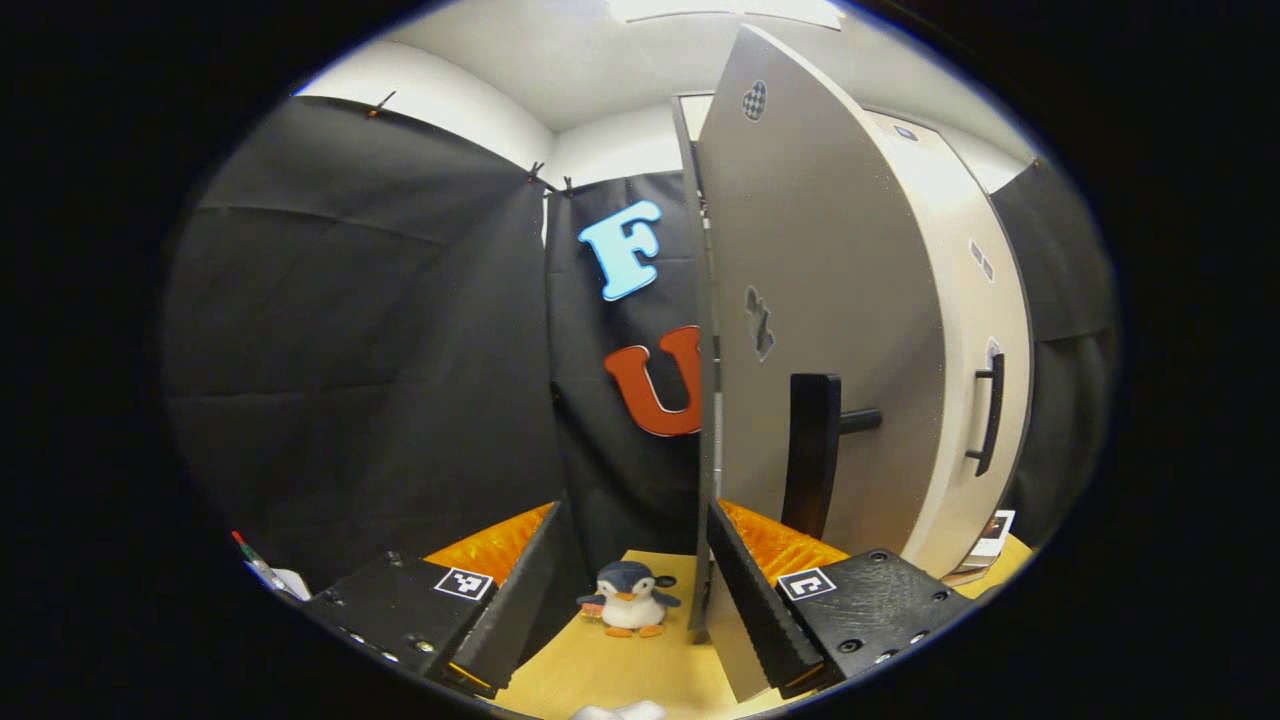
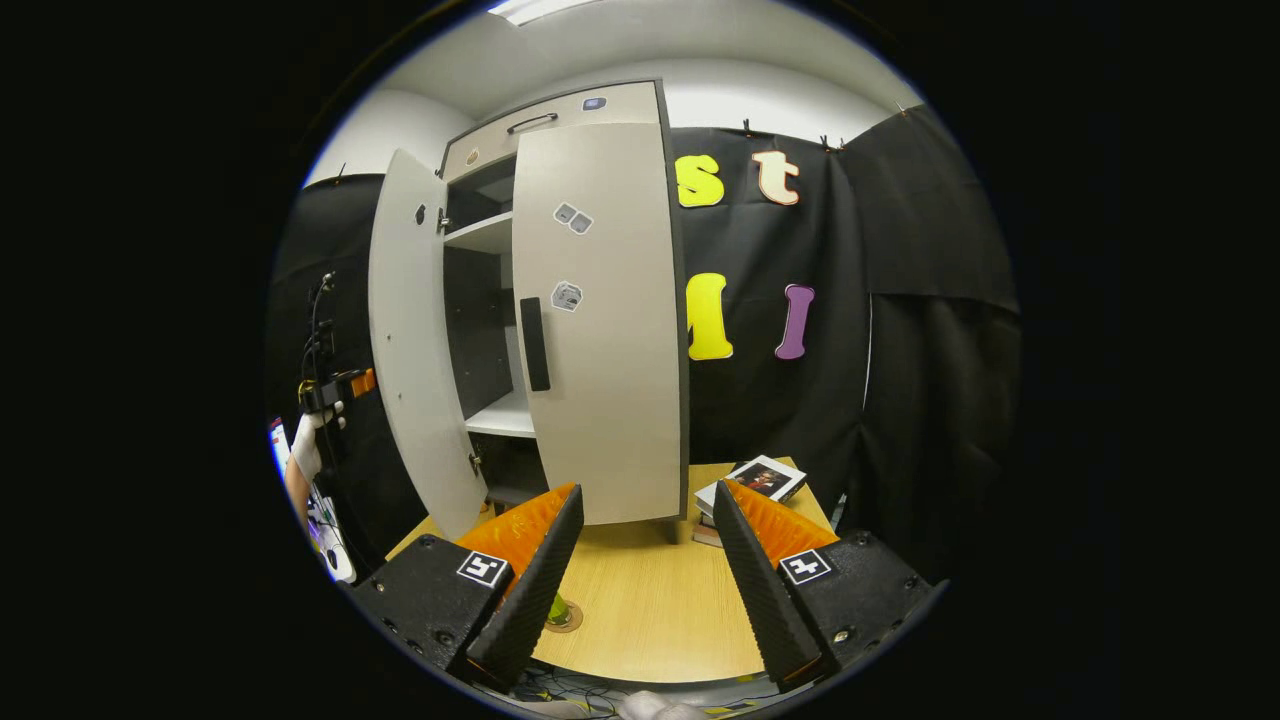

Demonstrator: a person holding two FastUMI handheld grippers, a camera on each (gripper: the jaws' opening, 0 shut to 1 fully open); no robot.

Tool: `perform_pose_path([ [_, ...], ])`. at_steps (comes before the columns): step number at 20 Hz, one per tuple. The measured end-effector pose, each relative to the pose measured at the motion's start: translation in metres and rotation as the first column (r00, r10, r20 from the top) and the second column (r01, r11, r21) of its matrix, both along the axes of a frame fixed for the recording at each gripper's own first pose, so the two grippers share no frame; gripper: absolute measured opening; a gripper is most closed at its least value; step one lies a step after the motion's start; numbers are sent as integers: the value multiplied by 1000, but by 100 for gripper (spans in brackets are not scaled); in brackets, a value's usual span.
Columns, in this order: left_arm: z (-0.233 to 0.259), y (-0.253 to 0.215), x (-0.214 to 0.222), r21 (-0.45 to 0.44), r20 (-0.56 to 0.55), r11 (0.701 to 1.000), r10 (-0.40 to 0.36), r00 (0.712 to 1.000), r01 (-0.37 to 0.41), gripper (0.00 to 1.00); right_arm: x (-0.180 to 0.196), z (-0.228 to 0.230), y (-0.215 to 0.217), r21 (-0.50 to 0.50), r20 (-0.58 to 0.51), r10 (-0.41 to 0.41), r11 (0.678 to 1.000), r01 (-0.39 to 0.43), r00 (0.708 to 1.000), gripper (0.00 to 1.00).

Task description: Grasp the bottle in the cabinet with the left hand and place it on the coaster, then close the right door with the right hand and the left door with the left hand.

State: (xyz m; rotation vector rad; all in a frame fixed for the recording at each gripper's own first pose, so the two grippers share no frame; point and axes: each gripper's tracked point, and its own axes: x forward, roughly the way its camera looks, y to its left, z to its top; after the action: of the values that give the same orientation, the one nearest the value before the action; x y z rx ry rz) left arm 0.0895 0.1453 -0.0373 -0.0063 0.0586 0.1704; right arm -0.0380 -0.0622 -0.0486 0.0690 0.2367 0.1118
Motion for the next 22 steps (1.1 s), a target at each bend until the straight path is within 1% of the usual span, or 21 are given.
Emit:
perform_pose_path([
  [2,0,-15,6,-23,-8,999,-33,999,32,88,1,4,0,-5,8,5,1000,-5,1000,81],
  [3,0,-21,8,-36,-7,998,-48,999,48,92,1,5,1,-6,10,9,1000,-9,1000,81],
  [4,2,-25,10,-44,-6,997,-59,998,58,88,1,6,3,-5,12,14,1000,-14,1000,81],
  [5,4,-29,12,-46,-6,997,-65,998,65,88,1,7,4,-4,15,18,1000,-18,1000,81],
  [6,3,-34,16,-44,-10,997,-71,997,71,89,2,8,6,-5,16,22,1000,-22,1000,81],
  [7,4,-38,18,-39,-12,996,-79,997,79,93,2,8,7,-6,16,23,1000,-23,1000,81],
  [8,6,-42,20,-33,-13,996,-85,996,85,94,2,10,9,-6,18,27,1000,-26,999,81],
  [14,20,-66,26,10,10,991,-136,991,136,94,-6,16,9,-12,37,0,1000,1,999,81],
  [15,19,-69,26,18,8,990,-143,990,143,96,-7,15,8,-8,37,-6,1000,6,999,81],
  [16,17,-71,26,18,2,989,-147,989,147,94,-9,14,9,-3,37,-11,1000,11,999,81],
  [19,13,-75,16,7,-15,986,-166,986,167,96,-13,16,10,-9,47,-36,999,37,998,81],
  [22,20,-77,-1,6,3,984,-176,984,176,96,-13,26,17,-15,77,-47,999,48,996,81],
])
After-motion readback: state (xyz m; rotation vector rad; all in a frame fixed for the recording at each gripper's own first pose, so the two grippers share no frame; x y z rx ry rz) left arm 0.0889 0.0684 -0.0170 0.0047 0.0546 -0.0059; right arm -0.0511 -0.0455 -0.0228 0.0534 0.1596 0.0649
